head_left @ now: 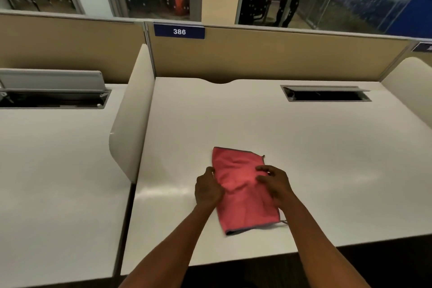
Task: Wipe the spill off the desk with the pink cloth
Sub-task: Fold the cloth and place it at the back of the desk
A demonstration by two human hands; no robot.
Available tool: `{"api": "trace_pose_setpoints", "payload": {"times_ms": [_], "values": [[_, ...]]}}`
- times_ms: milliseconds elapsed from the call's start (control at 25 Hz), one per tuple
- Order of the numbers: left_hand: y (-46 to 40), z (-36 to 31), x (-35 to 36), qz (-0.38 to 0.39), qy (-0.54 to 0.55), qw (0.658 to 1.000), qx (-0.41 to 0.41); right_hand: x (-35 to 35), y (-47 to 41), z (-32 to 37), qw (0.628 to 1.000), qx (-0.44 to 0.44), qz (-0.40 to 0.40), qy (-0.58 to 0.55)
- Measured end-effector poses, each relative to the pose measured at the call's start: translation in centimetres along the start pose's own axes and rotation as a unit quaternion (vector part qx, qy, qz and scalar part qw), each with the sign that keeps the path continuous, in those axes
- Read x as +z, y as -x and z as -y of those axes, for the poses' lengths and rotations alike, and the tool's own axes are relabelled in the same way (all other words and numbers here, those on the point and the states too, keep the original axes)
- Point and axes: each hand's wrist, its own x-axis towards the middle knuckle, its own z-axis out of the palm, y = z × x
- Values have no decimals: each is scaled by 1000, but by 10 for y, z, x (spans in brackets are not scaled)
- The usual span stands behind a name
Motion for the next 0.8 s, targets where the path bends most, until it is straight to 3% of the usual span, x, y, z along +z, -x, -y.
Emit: {"api": "trace_pose_setpoints", "payload": {"times_ms": [120, 200, 280, 360, 480, 640, 720, 800], "values": [[-2, -4, -16, 31, 125, 991, -25, -12, -4, 10, 996, 6, 30, -84], [-8, -6, -34, 119, 213, 968, -58, -23, -7, 23, 991, -25, 64, -112], [-13, -13, -57, 215, 283, 932, -65, -32, -10, 39, 985, -70, 117, -106], [-15, -24, -75, 241, 283, 927, -43, -40, -17, 54, 978, -118, 161, -58], [-19, -38, -85, 143, 258, 955, 6, -44, -30, 72, 966, -173, 192, 24], [-24, -49, -79, -38, 128, 985, 107, -32, -46, 84, 934, -268, 136, 193], [-24, -47, -74, -113, 36, 971, 208, -24, -52, 88, 910, -327, 87, 239], [-23, -43, -70, -165, -44, 952, 253, -16, -58, 92, 896, -363, 59, 248]]}}
